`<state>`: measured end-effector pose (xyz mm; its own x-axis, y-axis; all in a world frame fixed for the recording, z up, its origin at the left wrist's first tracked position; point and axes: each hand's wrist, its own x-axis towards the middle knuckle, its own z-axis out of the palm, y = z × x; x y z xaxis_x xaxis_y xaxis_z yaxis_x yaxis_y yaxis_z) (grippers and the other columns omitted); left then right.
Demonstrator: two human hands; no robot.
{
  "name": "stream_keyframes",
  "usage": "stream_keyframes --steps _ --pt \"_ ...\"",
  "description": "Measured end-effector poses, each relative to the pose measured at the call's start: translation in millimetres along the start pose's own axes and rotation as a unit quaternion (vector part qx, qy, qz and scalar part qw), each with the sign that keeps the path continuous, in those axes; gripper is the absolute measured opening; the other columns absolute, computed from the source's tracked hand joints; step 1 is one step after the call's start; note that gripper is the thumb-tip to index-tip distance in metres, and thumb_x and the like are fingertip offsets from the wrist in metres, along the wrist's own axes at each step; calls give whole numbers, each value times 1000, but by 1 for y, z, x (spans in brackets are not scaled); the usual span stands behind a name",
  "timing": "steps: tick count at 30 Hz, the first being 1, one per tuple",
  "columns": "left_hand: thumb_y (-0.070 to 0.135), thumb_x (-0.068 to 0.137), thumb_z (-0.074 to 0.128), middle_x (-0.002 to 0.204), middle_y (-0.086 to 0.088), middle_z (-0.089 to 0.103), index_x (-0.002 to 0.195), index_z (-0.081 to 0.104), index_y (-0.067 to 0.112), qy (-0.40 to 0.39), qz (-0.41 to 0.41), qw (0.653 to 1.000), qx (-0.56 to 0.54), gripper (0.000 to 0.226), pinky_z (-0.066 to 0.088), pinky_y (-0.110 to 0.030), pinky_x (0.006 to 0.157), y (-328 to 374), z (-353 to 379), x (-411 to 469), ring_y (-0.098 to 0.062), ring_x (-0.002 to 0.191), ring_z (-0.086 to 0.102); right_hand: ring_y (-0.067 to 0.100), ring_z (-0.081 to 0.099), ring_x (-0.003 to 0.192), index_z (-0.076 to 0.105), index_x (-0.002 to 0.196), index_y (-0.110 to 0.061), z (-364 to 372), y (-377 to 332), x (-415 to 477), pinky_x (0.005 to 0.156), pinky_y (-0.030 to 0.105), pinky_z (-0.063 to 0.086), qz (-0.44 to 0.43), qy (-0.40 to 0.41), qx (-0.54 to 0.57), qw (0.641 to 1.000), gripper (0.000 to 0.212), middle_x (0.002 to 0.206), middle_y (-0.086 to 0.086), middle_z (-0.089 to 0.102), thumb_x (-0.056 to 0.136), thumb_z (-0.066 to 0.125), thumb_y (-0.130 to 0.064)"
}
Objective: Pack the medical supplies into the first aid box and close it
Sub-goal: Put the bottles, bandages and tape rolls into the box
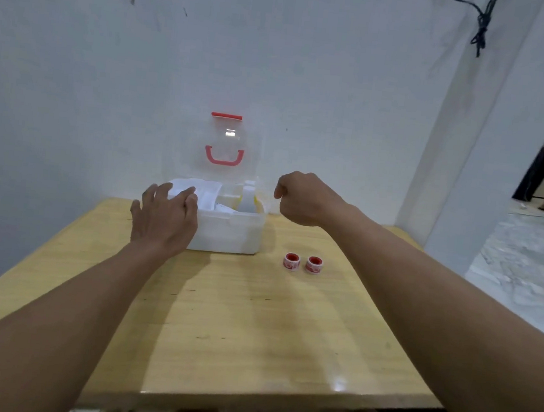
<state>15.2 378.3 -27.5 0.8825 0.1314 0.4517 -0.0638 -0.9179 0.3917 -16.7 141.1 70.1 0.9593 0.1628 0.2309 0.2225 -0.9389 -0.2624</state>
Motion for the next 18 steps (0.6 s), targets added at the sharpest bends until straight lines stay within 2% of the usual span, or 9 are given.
stream_keyframes --steps 5,9,12,15,18 --pt "45 100 18 153 -15 34 143 47 28 -3 -4 1000 -8 54 15 -57 115 2 -2 -1 -33 145 19 26 59 112 63 125 -13 9 26 -26 85 32 49 56 -87 -46 994 40 127 6 62 88 47 -11" --pt "45 101 19 154 -15 33 144 45 28 -6 -3 1000 -12 53 15 -57 116 2 -3 -1 -33 145 19 29 59 115 62 128 -10 18 36 -39 95 39 50 87 -163 -78 980 41 127 10 63 89 50 -16" --pt "44 101 20 154 -16 33 145 45 27 -5 -4 1000 -15 53 16 -57 116 2 -3 0 -33 144 20 28 58 117 57 136 -14 25 44 -40 98 39 49 100 -203 -92 970 50 128 6 63 86 60 -23" --pt "43 101 20 154 -15 32 145 45 28 -7 -5 1000 -18 53 15 -56 116 2 -3 0 -32 144 20 26 54 124 48 145 -22 36 49 -38 93 36 47 90 -196 -95 972 64 140 1 54 85 69 -32" --pt "43 100 20 154 -14 33 145 45 28 -6 -5 1000 -20 53 16 -55 116 1 -3 0 -32 144 20 23 53 123 50 143 -22 45 51 -38 82 30 40 51 -159 -78 983 59 141 -1 51 89 67 -39"
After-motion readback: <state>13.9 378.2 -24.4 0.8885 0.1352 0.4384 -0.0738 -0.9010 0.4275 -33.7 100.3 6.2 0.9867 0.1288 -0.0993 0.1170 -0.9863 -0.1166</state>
